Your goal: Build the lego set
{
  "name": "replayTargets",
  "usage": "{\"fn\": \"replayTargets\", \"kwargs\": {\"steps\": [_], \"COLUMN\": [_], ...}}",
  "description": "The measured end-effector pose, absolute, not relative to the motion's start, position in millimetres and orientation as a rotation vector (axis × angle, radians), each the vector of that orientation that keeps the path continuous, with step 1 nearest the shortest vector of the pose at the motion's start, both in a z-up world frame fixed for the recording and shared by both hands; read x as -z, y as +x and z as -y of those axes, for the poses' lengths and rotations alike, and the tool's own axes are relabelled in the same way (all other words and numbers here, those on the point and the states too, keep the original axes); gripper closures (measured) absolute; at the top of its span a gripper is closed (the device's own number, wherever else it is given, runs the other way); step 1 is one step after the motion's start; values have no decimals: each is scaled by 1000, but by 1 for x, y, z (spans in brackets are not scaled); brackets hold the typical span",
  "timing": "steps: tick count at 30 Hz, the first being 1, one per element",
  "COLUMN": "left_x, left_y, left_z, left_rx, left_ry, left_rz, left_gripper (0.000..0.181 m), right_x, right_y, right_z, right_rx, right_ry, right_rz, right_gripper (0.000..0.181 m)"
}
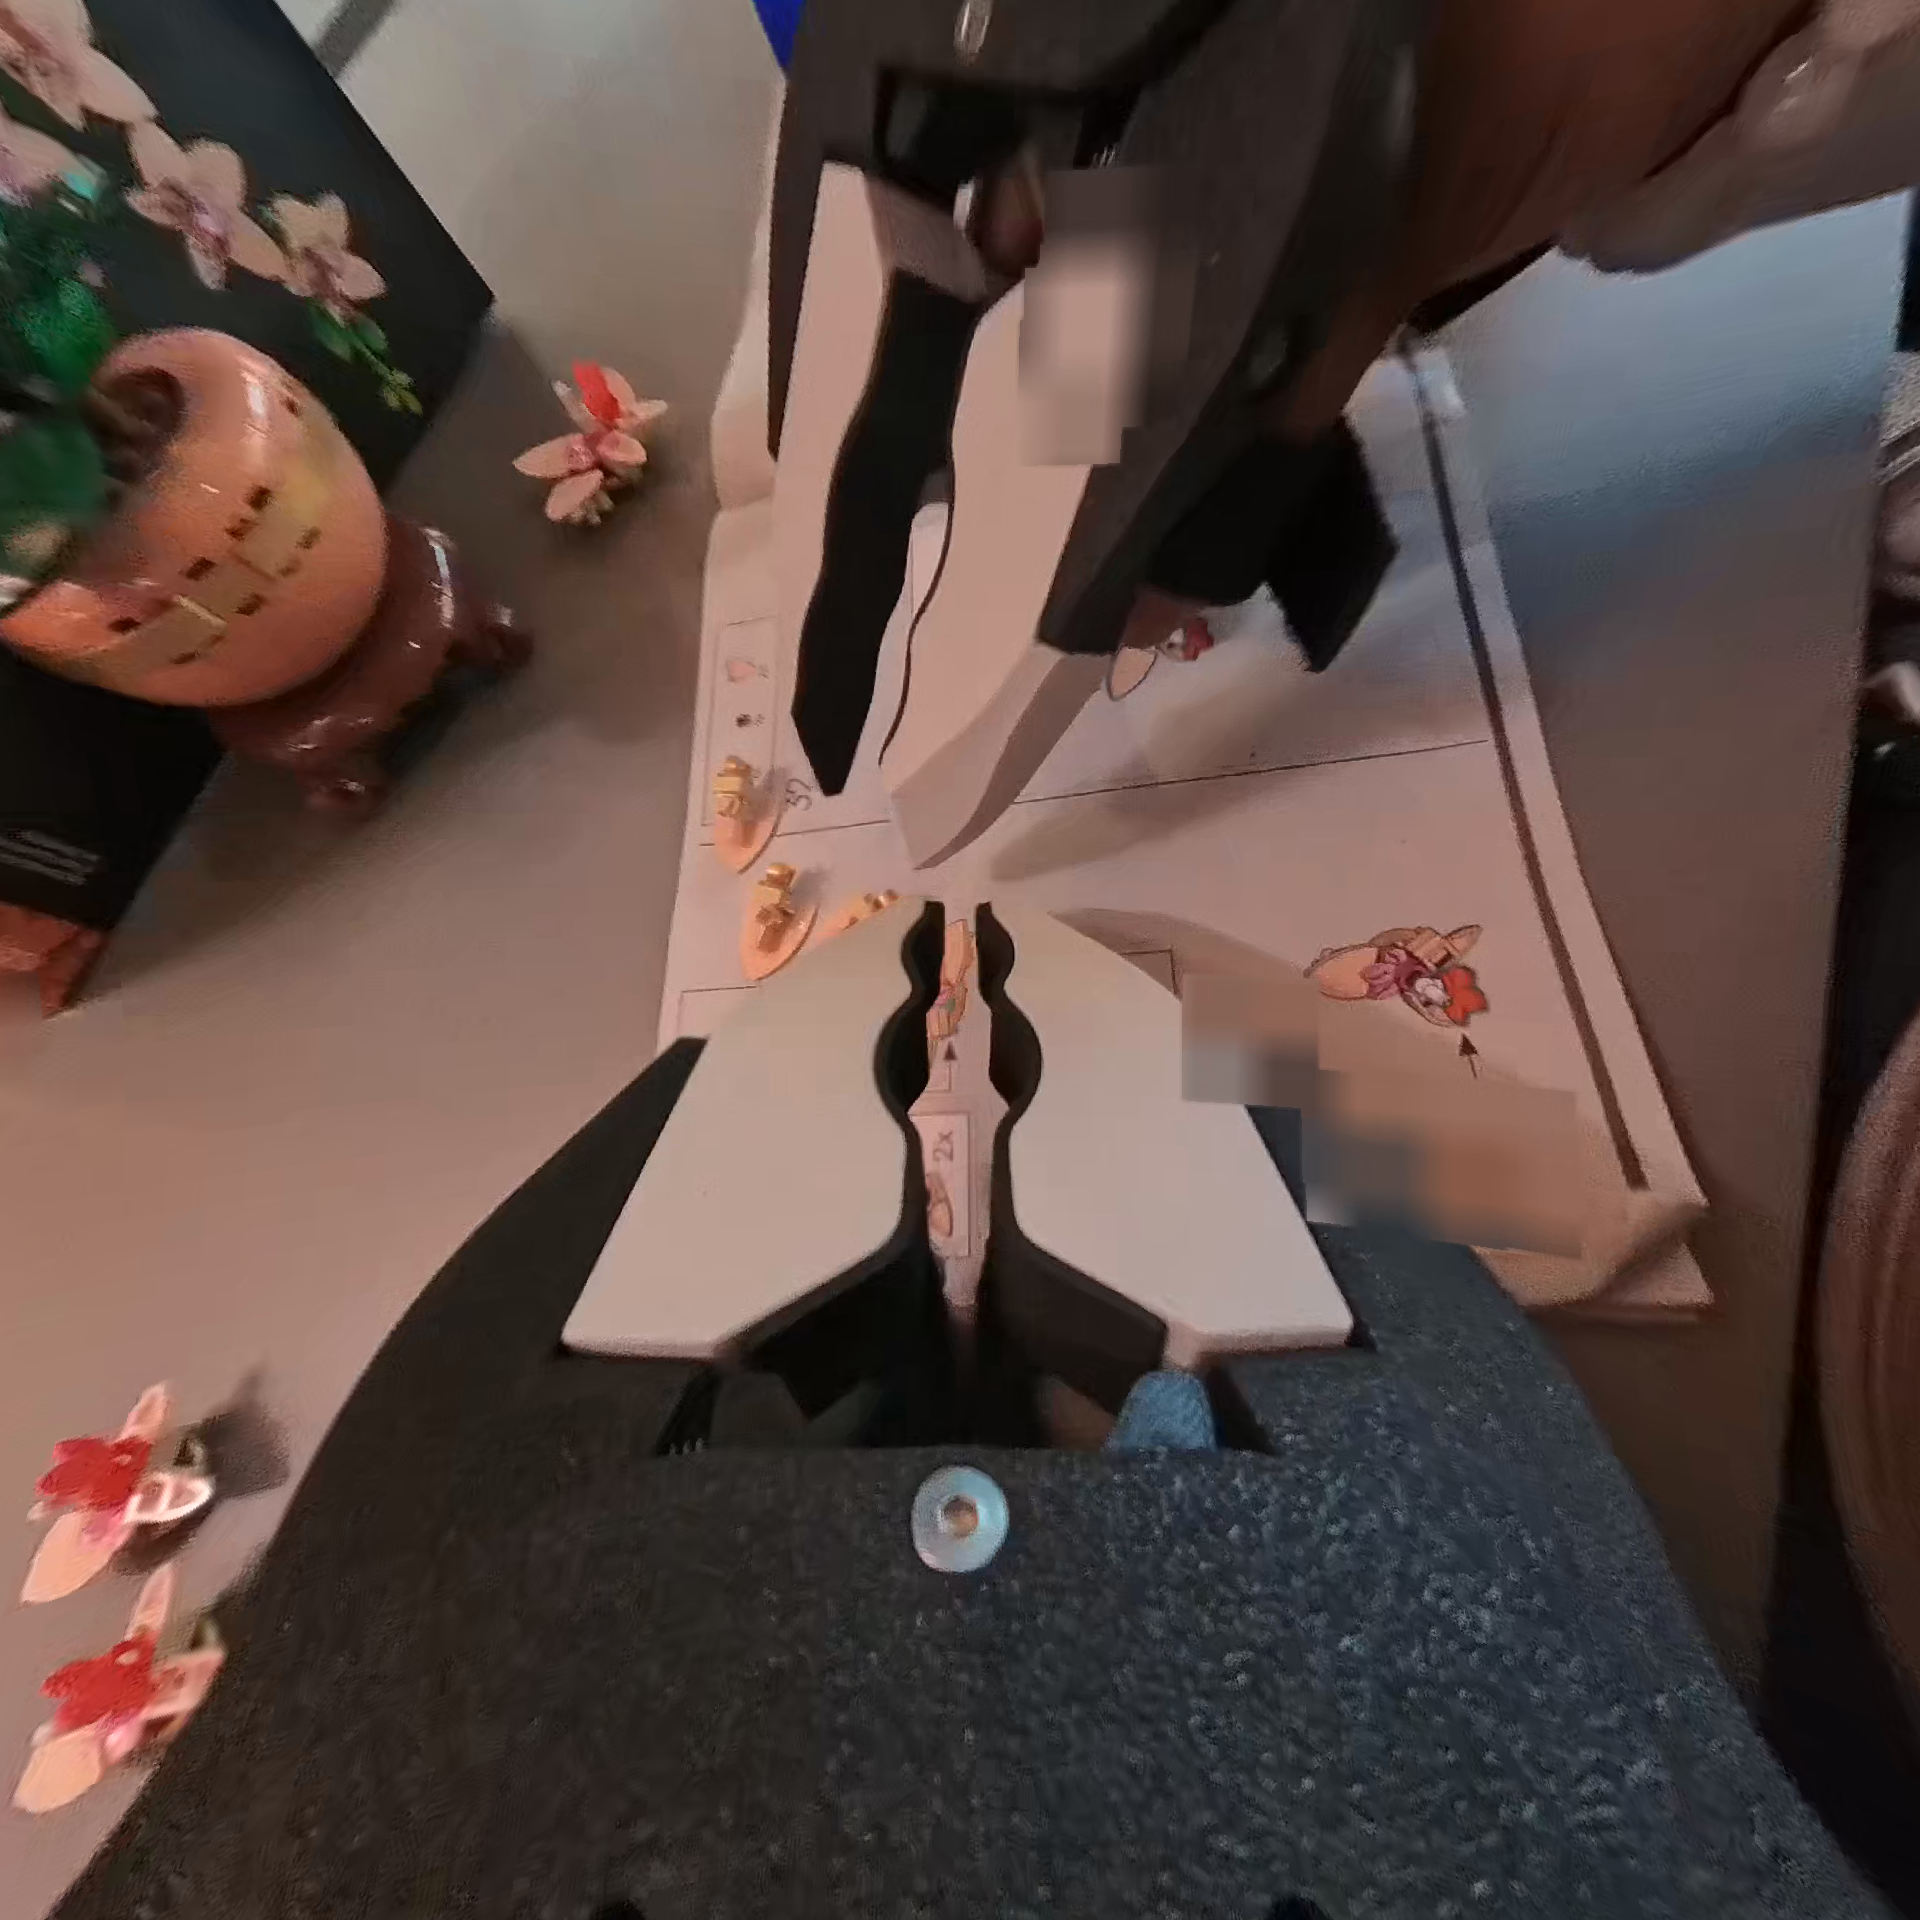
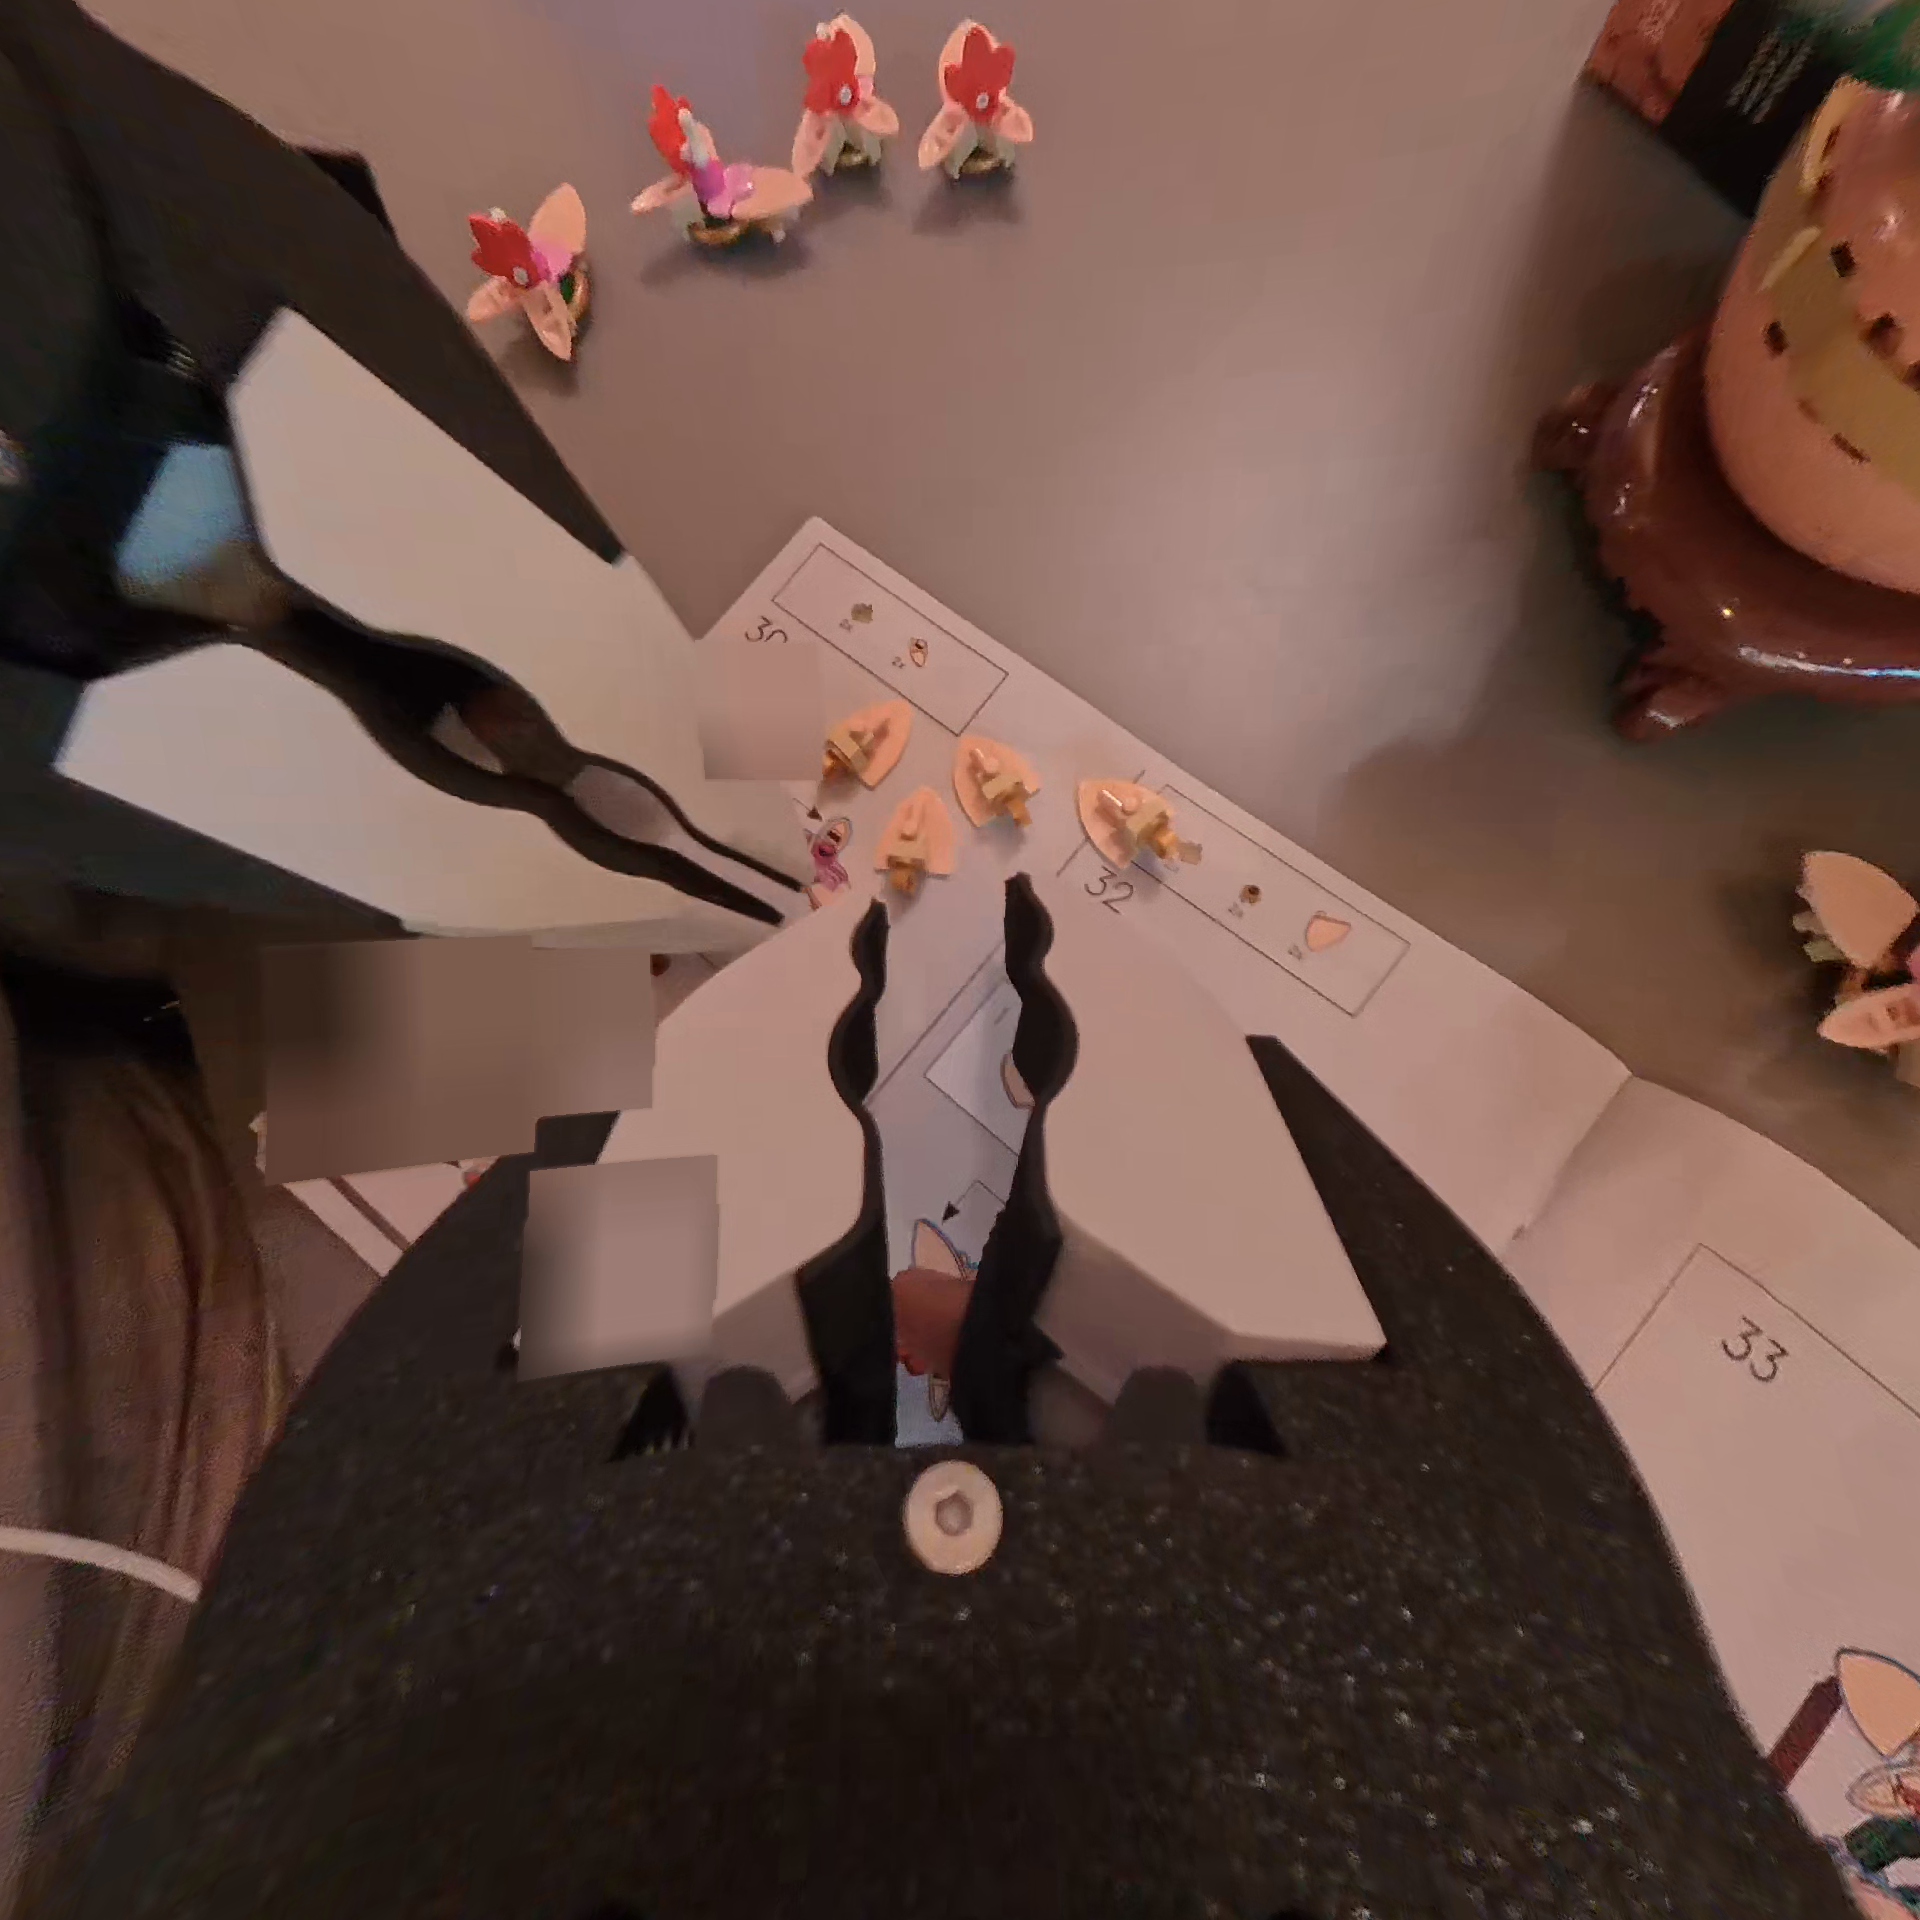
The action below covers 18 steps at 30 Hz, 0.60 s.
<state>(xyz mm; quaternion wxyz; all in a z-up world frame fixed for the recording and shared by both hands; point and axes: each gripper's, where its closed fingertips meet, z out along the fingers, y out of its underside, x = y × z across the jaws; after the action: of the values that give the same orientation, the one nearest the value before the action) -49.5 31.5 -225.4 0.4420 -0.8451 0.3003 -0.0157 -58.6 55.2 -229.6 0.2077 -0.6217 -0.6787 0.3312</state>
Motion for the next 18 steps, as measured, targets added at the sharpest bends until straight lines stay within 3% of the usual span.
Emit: {"fn": "replayTargets", "kwargs": {"steps": [5, 10, 18], "left_x": [239, 219, 134], "left_y": [-58, -60, -49], "left_z": [-47, -51, -48], "left_rx": [-149, -90, 588], "left_ry": [-2177, -2129, -1651], "left_rz": [-782, -683, -306], "left_gripper": [176, 173, 135], "right_x": [213, 184, 215], "right_y": [-35, 52, 123], "right_z": [-66, -159, -221], "right_rx": [-977, -735, -490], "right_ry": [-1682, -1834, -2128], "right_rz": [1760, 1418, 1347], "right_gripper": [165, 151, 163]}}
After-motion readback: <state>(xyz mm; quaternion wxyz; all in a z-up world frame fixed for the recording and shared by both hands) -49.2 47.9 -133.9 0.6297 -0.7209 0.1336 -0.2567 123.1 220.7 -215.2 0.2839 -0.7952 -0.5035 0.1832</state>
